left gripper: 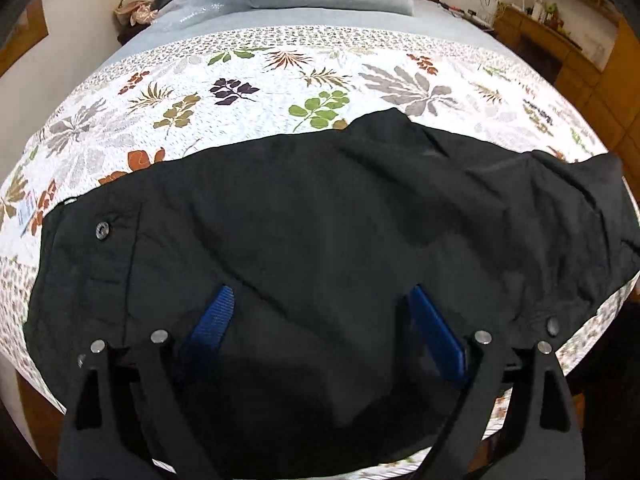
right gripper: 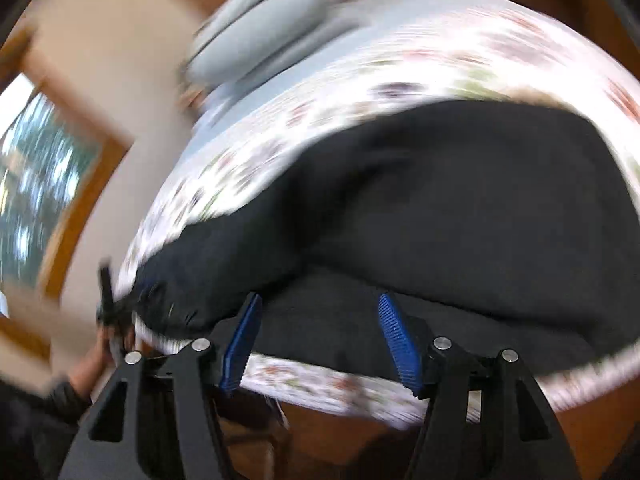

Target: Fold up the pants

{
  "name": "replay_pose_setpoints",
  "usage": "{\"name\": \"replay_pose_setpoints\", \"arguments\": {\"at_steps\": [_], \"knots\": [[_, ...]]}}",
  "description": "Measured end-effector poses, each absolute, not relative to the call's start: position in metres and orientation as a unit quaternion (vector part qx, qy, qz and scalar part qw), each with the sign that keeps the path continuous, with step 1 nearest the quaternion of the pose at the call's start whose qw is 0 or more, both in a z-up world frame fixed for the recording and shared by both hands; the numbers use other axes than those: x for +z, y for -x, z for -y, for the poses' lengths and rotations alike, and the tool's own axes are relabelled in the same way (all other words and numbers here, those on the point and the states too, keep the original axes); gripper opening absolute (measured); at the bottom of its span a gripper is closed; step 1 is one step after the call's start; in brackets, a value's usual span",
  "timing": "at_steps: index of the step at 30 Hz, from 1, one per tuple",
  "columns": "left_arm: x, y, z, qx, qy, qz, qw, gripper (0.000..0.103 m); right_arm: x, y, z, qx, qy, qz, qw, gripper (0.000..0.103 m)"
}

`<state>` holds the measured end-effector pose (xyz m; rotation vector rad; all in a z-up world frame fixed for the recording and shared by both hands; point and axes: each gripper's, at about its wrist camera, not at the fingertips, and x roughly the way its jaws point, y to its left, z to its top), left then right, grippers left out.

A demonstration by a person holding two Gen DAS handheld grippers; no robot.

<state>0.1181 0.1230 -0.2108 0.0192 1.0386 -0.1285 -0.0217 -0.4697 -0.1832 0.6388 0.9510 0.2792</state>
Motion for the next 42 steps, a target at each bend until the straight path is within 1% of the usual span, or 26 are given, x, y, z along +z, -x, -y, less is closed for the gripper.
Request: {"name": "replay_pose_setpoints", "arguments": {"at_steps": [1,4,7,11,13,14,17,19,20,22,23,27,30,33,35,39,42], "knots": [[-0.213,-0.118,-0.121,-0.059,-0.011,-0.5,0.864,0.09,-0.194,0.03,0.491,0.112,-0.346,-0.438,0.822,0.063],[-0.22,-0.119,-0.114,-0.044,-0.03,-0.503,0.863,0.09,-0.221,0.043,0.527,0.084,-0.427,-0.416,0.799,0.063],[-0.223,-0.121,-0.111,-0.036,-0.036,-0.509,0.859,0.091,-0.241,0.046,0.541,0.077,-0.467,-0.395,0.787,0.063],[-0.225,-0.124,-0.108,-0.03,-0.044,-0.518,0.854,0.091,-0.252,0.04,0.544,0.08,-0.498,-0.365,0.783,0.062],[-0.225,-0.125,-0.108,-0.029,-0.043,-0.522,0.852,0.091,-0.249,0.035,0.538,0.078,-0.496,-0.362,0.786,0.054],[-0.226,-0.126,-0.109,-0.029,-0.042,-0.523,0.851,0.091,-0.25,0.031,0.536,0.077,-0.492,-0.362,0.788,0.046],[-0.228,-0.127,-0.107,-0.026,-0.045,-0.525,0.849,0.092,-0.261,0.029,0.543,0.071,-0.525,-0.361,0.768,0.04],[-0.229,-0.127,-0.106,-0.022,-0.047,-0.525,0.85,0.093,-0.268,0.03,0.548,0.066,-0.554,-0.348,0.753,0.022],[-0.229,-0.127,-0.106,-0.022,-0.047,-0.525,0.85,0.093,-0.267,0.031,0.55,0.061,-0.549,-0.35,0.756,0.011],[-0.23,-0.127,-0.106,-0.023,-0.048,-0.525,0.849,0.093,-0.256,0.035,0.556,0.058,-0.533,-0.344,0.771,0.009],[-0.23,-0.127,-0.106,-0.024,-0.047,-0.526,0.849,0.093,-0.249,0.037,0.56,0.062,-0.529,-0.335,0.778,0.006],[-0.231,-0.129,-0.106,-0.027,-0.052,-0.528,0.847,0.094,-0.202,0.056,0.577,0.059,-0.496,-0.3,0.813,0.005],[-0.233,-0.13,-0.105,-0.031,-0.059,-0.529,0.846,0.095,-0.185,0.068,0.594,0.042,-0.474,-0.314,0.821,0.005],[-0.234,-0.13,-0.105,-0.031,-0.062,-0.53,0.845,0.097,-0.207,0.067,0.599,0.007,-0.44,-0.385,0.811,0.005],[-0.234,-0.131,-0.105,-0.029,-0.064,-0.53,0.845,0.097,-0.233,0.067,0.601,-0.014,-0.447,-0.421,0.789,0.005],[-0.234,-0.131,-0.104,-0.027,-0.065,-0.533,0.843,0.097,-0.268,0.094,0.606,-0.015,-0.501,-0.412,0.761,0.006],[-0.23,-0.132,-0.104,-0.02,-0.061,-0.537,0.841,0.096,-0.262,0.109,0.602,-0.015,-0.471,-0.417,0.778,0.006]]}}
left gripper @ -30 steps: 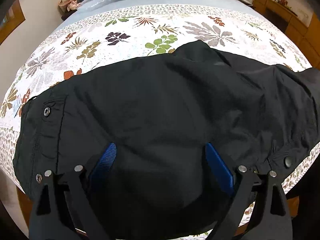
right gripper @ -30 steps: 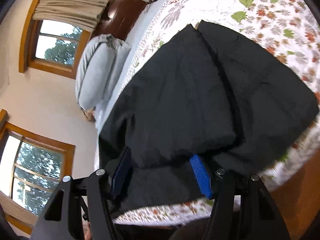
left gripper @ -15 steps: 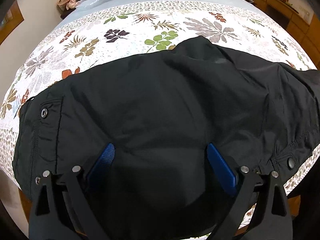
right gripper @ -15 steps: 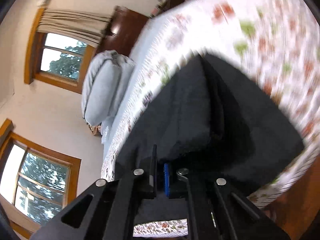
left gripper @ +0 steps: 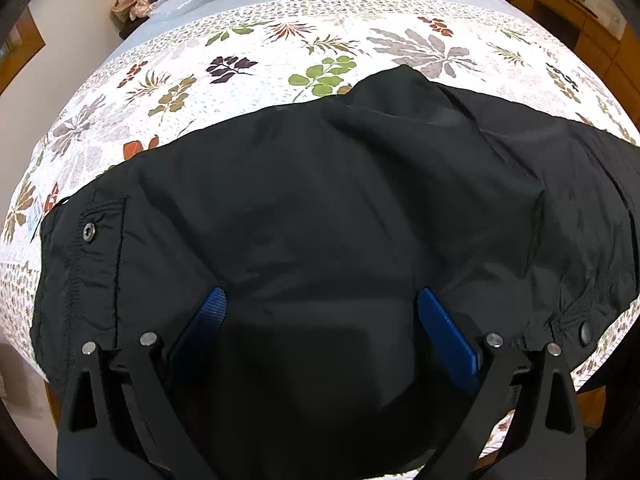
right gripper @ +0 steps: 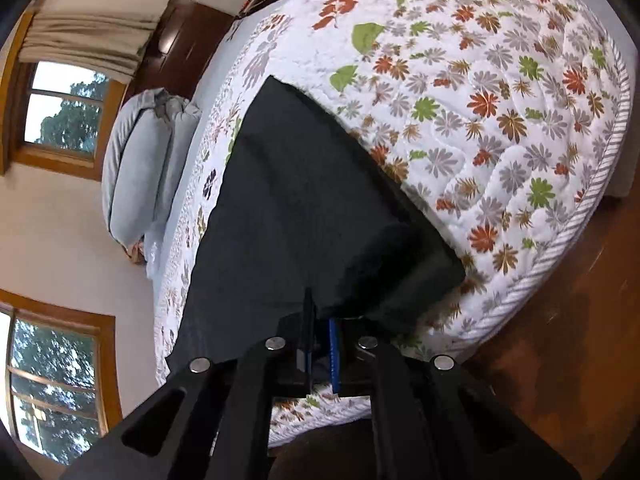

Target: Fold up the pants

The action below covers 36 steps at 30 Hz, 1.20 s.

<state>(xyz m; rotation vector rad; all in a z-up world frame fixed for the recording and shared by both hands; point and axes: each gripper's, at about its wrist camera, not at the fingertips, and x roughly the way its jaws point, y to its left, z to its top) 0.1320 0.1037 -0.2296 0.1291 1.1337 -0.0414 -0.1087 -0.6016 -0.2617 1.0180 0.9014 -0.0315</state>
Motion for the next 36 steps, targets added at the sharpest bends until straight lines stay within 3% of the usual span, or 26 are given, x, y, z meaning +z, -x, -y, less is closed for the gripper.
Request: {"name": "replay_pose_setpoints", "arguments": {"at_steps": [4,6,9,10,12,13,18,36], "knots": [[-0.212,-0.122,-0.1,-0.023,-0.043,-0.51,0.859,0.096,-0.245,0.105,0.592,-0.015,-0.442,-0.43,0.787,0.006],[-0.211,-0.116,-0.096,-0.026,-0.044,-0.506,0.861,0.097,-0.242,0.098,0.593,-0.033,-0.42,-0.45,0.787,0.02],[-0.232,-0.116,-0.095,-0.03,-0.063,-0.532,0.844,0.097,-0.241,0.093,0.589,-0.03,-0.425,-0.456,0.782,0.026],[-0.235,-0.114,-0.096,-0.03,-0.067,-0.528,0.846,0.098,-0.237,0.095,0.589,-0.03,-0.426,-0.456,0.781,0.03],[-0.234,-0.114,-0.098,-0.034,-0.063,-0.527,0.847,0.098,-0.228,0.106,0.594,-0.044,-0.421,-0.448,0.788,0.059],[-0.232,-0.114,-0.099,-0.034,-0.062,-0.528,0.846,0.097,-0.223,0.111,0.599,-0.057,-0.425,-0.435,0.792,0.062],[-0.216,-0.102,-0.109,-0.028,-0.046,-0.511,0.858,0.097,-0.231,0.139,0.627,-0.074,-0.509,-0.377,0.77,0.065],[-0.219,-0.092,-0.148,0.039,-0.043,-0.518,0.854,0.097,-0.269,0.128,0.629,-0.053,-0.56,-0.348,0.75,0.065]]}}
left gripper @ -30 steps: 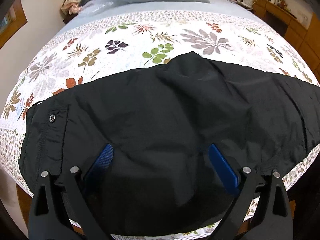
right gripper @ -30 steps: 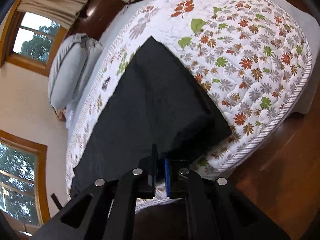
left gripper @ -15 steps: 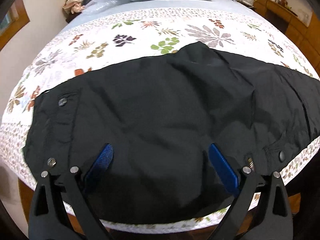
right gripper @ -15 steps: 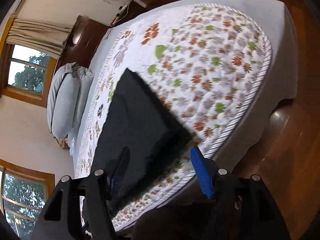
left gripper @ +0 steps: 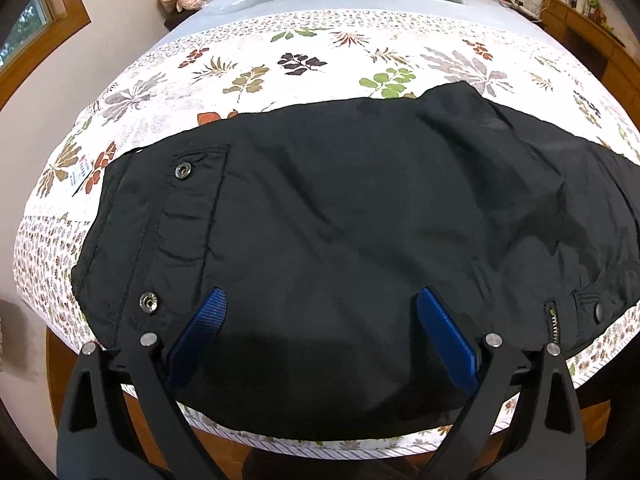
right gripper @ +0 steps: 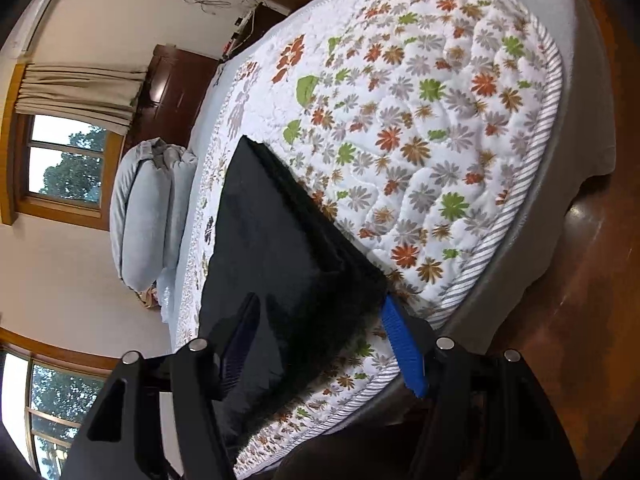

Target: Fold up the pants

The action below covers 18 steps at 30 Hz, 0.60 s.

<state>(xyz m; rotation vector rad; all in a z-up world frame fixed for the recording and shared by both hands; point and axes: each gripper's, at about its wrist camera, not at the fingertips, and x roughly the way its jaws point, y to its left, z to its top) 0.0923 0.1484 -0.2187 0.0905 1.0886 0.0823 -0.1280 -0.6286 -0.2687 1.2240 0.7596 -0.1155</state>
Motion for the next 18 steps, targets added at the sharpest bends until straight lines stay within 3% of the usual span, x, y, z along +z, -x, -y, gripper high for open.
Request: {"name": "replay_pose_setpoints", "arguments": {"at_steps": [6,15,18], "knots": [[-0.224,-0.094,-0.151,0.035,-0.04,-0.52,0.853,0.098,-0.273,0.121,0.627,-0.04,-0.575,-0.337,0.744,0.064],[-0.229,-0.096,-0.153,0.036,-0.039,-0.52,0.852,0.1,-0.258,0.114,0.628,-0.037,-0.547,-0.328,0.769,0.034],[-0.23,-0.097,-0.153,0.039,-0.037,-0.52,0.853,0.101,-0.244,0.1,0.628,-0.037,-0.521,-0.332,0.785,0.029]]}}
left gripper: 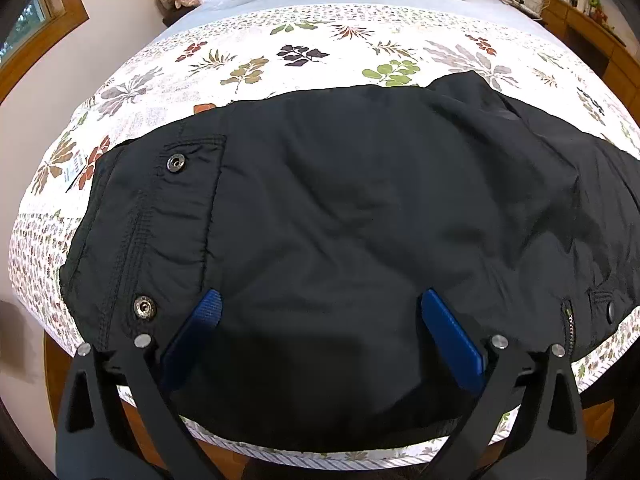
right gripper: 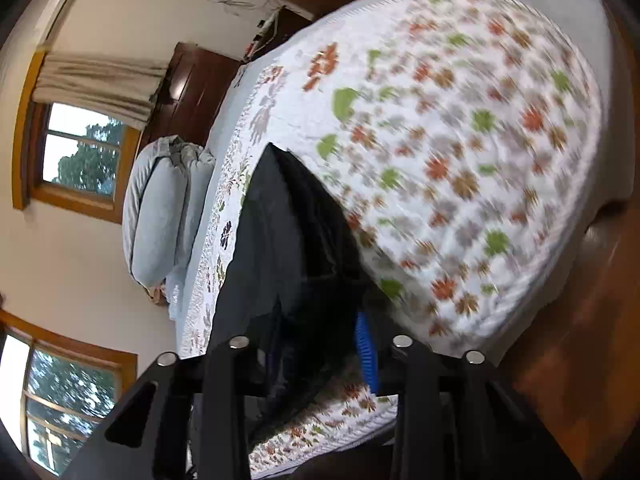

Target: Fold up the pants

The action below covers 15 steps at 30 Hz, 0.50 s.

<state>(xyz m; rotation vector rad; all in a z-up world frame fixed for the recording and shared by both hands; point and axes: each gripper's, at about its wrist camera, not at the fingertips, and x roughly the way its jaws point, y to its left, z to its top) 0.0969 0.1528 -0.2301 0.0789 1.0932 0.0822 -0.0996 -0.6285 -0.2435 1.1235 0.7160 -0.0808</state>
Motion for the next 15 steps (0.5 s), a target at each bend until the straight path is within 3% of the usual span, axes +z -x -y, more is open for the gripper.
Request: {"name": "replay_pose_setpoints", "arguments": {"at_steps": [10,15], "knots": [[-0.233,-0.099,-0.152,0.047,-0.036,-0.516,0.855,0.101,-0.224,0.076,0.618,-0.073,-0.464,-0.354,0.809,0.023],[-0.233,-0.101,-0.153,0.04,-0.037,-0.518,0.854,0.101,-0.162,0.059,0.584,-0.06,-0.361,-0.341,0.866,0.022]]}}
